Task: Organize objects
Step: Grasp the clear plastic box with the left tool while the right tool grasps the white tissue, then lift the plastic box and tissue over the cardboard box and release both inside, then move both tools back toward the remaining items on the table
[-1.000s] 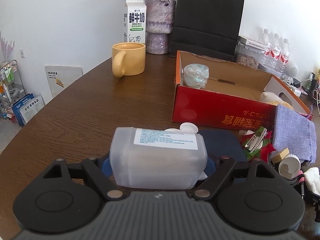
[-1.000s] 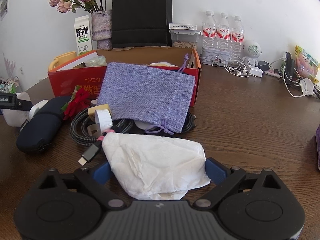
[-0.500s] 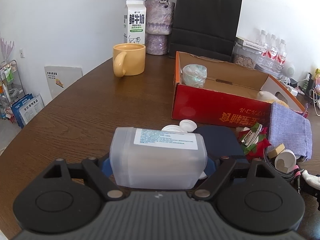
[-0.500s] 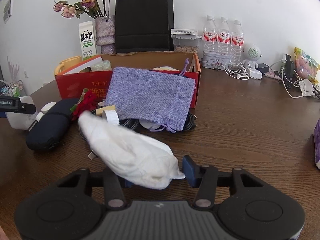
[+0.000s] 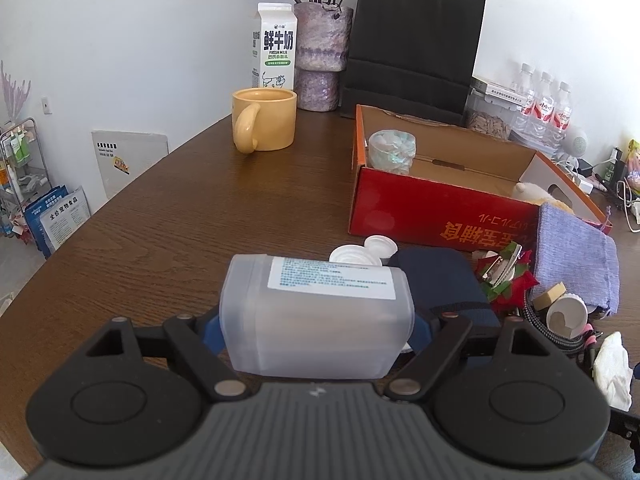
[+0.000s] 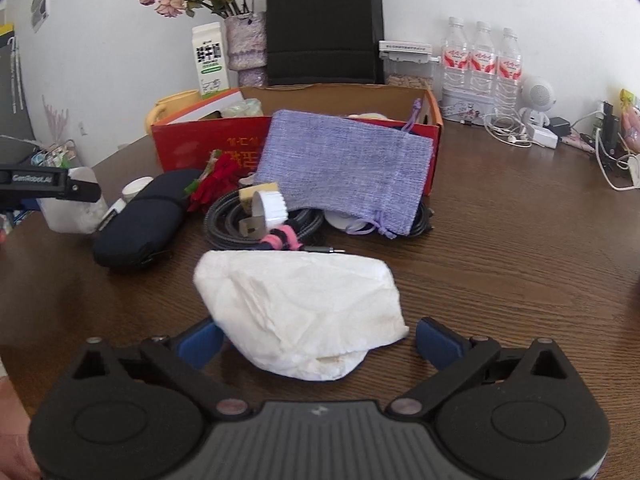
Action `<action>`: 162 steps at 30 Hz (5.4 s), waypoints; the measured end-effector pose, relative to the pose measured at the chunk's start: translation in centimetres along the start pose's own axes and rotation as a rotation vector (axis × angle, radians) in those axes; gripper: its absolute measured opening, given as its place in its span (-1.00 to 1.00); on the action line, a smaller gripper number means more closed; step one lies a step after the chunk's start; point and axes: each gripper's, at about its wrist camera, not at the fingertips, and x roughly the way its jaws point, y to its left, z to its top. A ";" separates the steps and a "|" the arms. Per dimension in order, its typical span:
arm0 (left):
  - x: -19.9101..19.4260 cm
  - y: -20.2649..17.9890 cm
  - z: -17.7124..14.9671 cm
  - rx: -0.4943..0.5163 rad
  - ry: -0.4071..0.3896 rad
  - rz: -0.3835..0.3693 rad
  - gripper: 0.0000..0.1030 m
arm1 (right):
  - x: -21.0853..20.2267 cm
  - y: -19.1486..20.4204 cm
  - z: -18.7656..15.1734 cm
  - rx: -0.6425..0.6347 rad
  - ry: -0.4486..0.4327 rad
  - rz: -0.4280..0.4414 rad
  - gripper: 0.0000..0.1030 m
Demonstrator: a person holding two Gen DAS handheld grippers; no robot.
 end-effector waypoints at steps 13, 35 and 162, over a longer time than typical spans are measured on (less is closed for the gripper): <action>0.0 -0.2 -0.3 0.010 0.010 -0.002 0.64 | 1.9 -1.5 2.0 -0.004 0.043 0.088 1.00; -3.5 -2.2 -1.5 0.081 -0.039 -0.078 0.63 | 1.1 1.3 0.5 -0.067 -0.034 0.014 0.52; -1.3 -4.6 3.0 0.089 -0.097 0.005 1.00 | 1.5 2.7 7.5 -0.052 -0.164 -0.070 1.00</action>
